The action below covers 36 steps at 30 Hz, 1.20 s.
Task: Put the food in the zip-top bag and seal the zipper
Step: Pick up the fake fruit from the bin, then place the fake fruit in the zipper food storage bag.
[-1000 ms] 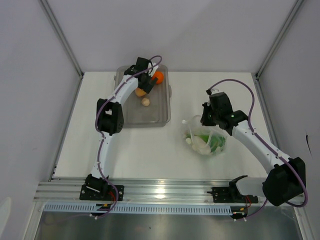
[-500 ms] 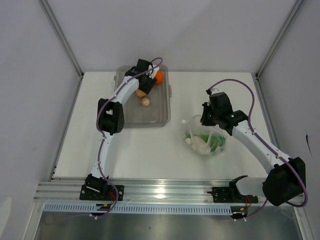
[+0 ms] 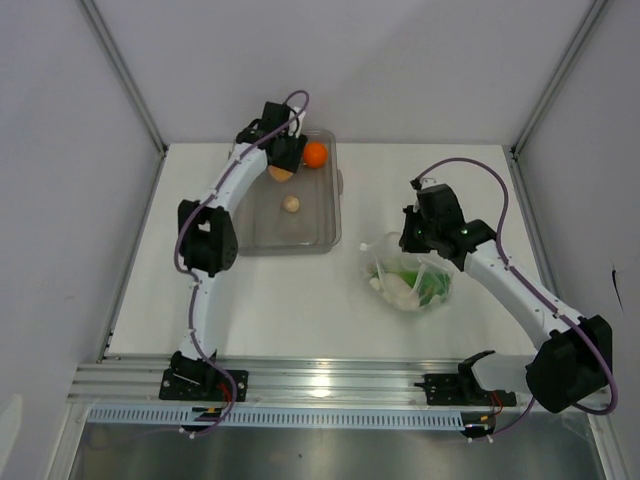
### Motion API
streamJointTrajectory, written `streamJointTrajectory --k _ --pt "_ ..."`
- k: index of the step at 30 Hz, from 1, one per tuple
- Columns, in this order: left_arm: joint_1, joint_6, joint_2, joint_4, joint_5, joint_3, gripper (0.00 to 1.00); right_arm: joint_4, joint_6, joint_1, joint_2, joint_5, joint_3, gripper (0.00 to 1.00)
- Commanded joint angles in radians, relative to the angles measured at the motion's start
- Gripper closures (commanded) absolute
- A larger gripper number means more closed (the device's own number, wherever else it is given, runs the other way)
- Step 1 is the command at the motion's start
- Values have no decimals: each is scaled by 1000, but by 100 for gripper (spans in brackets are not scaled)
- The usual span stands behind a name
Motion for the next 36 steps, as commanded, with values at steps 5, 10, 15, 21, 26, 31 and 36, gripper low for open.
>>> streamJointTrajectory --k 5,10,15,21,26,31,36 --pt "-1 -309 -378 -114 348 -102 93 -67 19 5 -41 41 103 100" --pt "-64 -568 -736 266 712 -595 99 -87 24 5 -67 46 119 100" --pt "-200 -651 -956 383 671 -920 99 -107 36 14 -70 38 119 100" --pt "-390 -702 -1096 388 639 -1004 99 -112 68 45 -83 44 123 100" --pt "-461 -760 -1117 404 630 -1039 99 -130 149 69 -75 67 145 100" --pt "-524 -837 -1062 412 561 -1056 99 -113 276 175 -61 139 152 100" --pt "-549 -946 -1035 501 493 -1118 99 -98 384 261 -84 233 137 100"
